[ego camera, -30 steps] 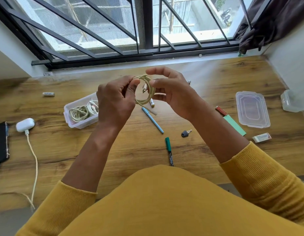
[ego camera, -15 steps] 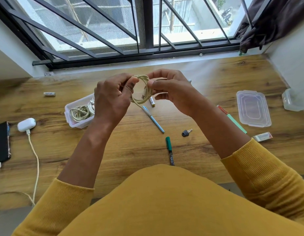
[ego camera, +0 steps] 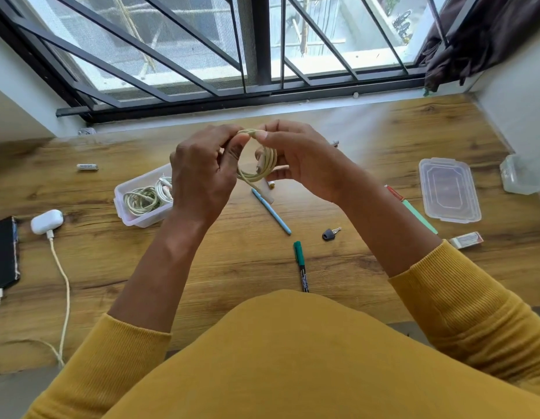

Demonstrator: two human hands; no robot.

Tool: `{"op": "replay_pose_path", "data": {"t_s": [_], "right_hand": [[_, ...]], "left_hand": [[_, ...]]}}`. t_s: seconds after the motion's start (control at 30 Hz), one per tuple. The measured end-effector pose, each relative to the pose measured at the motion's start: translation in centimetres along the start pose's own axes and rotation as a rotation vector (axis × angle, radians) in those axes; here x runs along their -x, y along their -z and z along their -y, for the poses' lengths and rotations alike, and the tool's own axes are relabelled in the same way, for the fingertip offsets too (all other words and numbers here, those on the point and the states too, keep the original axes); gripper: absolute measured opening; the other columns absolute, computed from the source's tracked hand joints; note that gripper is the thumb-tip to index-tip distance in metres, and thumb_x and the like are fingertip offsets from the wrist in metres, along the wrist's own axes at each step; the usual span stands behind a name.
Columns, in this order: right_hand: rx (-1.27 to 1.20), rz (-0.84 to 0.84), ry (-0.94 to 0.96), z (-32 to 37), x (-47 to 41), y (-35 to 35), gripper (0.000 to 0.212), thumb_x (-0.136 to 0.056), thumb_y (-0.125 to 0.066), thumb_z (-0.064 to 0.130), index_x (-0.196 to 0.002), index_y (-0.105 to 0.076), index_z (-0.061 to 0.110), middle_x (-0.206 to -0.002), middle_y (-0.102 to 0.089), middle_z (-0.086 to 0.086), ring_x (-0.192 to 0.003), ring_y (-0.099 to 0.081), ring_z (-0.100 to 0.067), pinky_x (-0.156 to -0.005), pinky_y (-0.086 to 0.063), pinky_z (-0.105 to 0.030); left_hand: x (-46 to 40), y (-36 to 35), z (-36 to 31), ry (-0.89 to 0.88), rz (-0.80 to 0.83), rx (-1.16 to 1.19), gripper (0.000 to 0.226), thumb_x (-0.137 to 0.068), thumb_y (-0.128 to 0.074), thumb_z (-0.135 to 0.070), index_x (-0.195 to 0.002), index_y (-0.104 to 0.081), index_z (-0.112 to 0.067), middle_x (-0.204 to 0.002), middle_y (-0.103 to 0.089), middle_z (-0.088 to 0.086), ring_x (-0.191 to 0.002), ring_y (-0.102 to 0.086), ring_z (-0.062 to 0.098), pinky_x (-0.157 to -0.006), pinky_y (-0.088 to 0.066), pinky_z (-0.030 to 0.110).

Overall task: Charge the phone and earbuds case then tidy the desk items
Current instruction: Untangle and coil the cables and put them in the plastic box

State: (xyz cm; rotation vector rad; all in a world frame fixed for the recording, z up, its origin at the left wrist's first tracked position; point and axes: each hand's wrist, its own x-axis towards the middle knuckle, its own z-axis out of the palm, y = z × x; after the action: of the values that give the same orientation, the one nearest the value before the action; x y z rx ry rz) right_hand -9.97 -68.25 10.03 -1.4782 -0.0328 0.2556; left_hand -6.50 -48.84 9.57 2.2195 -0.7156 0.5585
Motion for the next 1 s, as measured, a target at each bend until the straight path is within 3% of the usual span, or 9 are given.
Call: {"op": "replay_pose_path", "data": {"t_s": [0.13,0.3,0.4,0.5,0.6,0.7,0.87,0.93,1.0], "right_hand": [[0.132,-0.067,0.006,0.1,0.4,0.5,0.034,-0.099,-0.073,0.022,-0.118,-0.066,-0.006,-0.095,-0.076,-0.012,-0.087,-0.069,-0.024,-0.074,-0.054,-0.034],[0.125,-0.136,-0.019,-0.2,0.4,0.4,0.034,-0.096,-0.077,0.018,-0.116,-0.069,-0.008,-0.100,-0.076,-0.024,-0.080,-0.067,-0.021,-0.062,-0.054,-0.030],[0.070,-0.200,-0.012,-0.4,0.2,0.5,0.027,-0.094,-0.078,0.014,-0.110,-0.071,-0.006,-0.094,-0.075,-0.019,-0.076,-0.067,-0.021,-0.064,-0.060,-0.032],[0.056,-0.265,0.019,-0.7,0.2,0.5,0.025,-0.094,-0.078,0.012,-0.110,-0.071,-0.007,-0.101,-0.075,-0.028,-0.080,-0.070,-0.026,-0.073,-0.064,-0.037],[0.059,-0.291,0.039,-0.9,0.3,0.4,0.025,-0.095,-0.076,0.011,-0.111,-0.071,-0.007,-0.103,-0.075,-0.028,-0.085,-0.073,-0.028,-0.083,-0.064,-0.046],[0.049,-0.297,0.043,-1.1,0.4,0.4,0.022,-0.096,-0.075,0.009,-0.111,-0.071,-0.007,-0.101,-0.076,-0.026,-0.085,-0.075,-0.026,-0.085,-0.065,-0.045],[-0.010,-0.279,0.045,-1.2,0.3,0.1,0.019,-0.097,-0.073,0.007,-0.108,-0.072,-0.009,-0.097,-0.076,-0.024,-0.084,-0.075,-0.027,-0.082,-0.065,-0.040],[-0.026,-0.283,0.046,-1.2,0.3,0.0,0.019,-0.097,-0.074,0.006,-0.107,-0.072,-0.009,-0.094,-0.076,-0.022,-0.082,-0.076,-0.026,-0.079,-0.065,-0.036],[-0.031,-0.285,0.045,-1.2,0.1,-0.2,0.020,-0.096,-0.074,0.006,-0.107,-0.072,-0.010,-0.094,-0.076,-0.023,-0.082,-0.076,-0.028,-0.079,-0.065,-0.037]], "left_hand": [[0.0,0.1,0.5,0.140,0.020,0.177,0.026,-0.106,-0.065,-0.040,-0.110,-0.079,-0.019,-0.084,-0.071,-0.013,-0.069,-0.069,0.008,-0.064,-0.056,0.031],[0.5,-0.1,0.9,0.386,0.077,0.432,0.021,-0.101,-0.073,-0.034,-0.117,-0.074,-0.020,-0.089,-0.074,0.000,-0.068,-0.071,0.011,-0.057,-0.061,0.035],[1.0,-0.3,1.2,0.558,0.160,0.588,0.031,-0.096,-0.079,-0.031,-0.123,-0.070,-0.018,-0.098,-0.075,0.007,-0.075,-0.074,0.014,-0.065,-0.063,0.034],[1.6,-0.4,1.4,0.690,0.254,0.715,0.043,-0.088,-0.084,-0.029,-0.124,-0.070,-0.010,-0.100,-0.076,0.017,-0.079,-0.075,0.022,-0.075,-0.065,0.040],[2.2,-0.3,1.3,0.665,0.319,0.746,0.034,-0.088,-0.084,-0.015,-0.119,-0.074,-0.003,-0.104,-0.075,0.027,-0.085,-0.076,0.029,-0.080,-0.064,0.044],[2.4,-0.4,1.5,0.624,0.315,0.687,0.026,-0.090,-0.083,-0.006,-0.115,-0.076,-0.003,-0.100,-0.078,0.021,-0.092,-0.077,0.037,-0.081,-0.065,0.046],[2.5,-0.8,2.1,0.571,0.157,0.427,0.021,-0.086,-0.089,-0.025,-0.105,-0.082,-0.024,-0.085,-0.076,0.004,-0.070,-0.074,0.021,-0.072,-0.066,0.048],[2.6,-0.9,1.9,0.603,0.118,0.457,0.017,-0.087,-0.088,-0.022,-0.103,-0.082,-0.021,-0.084,-0.079,0.004,-0.068,-0.075,0.019,-0.071,-0.067,0.046],[2.7,-1.0,1.6,0.652,0.107,0.572,0.016,-0.089,-0.085,-0.012,-0.104,-0.082,-0.014,-0.088,-0.081,0.006,-0.075,-0.077,0.022,-0.080,-0.067,0.046]]}}
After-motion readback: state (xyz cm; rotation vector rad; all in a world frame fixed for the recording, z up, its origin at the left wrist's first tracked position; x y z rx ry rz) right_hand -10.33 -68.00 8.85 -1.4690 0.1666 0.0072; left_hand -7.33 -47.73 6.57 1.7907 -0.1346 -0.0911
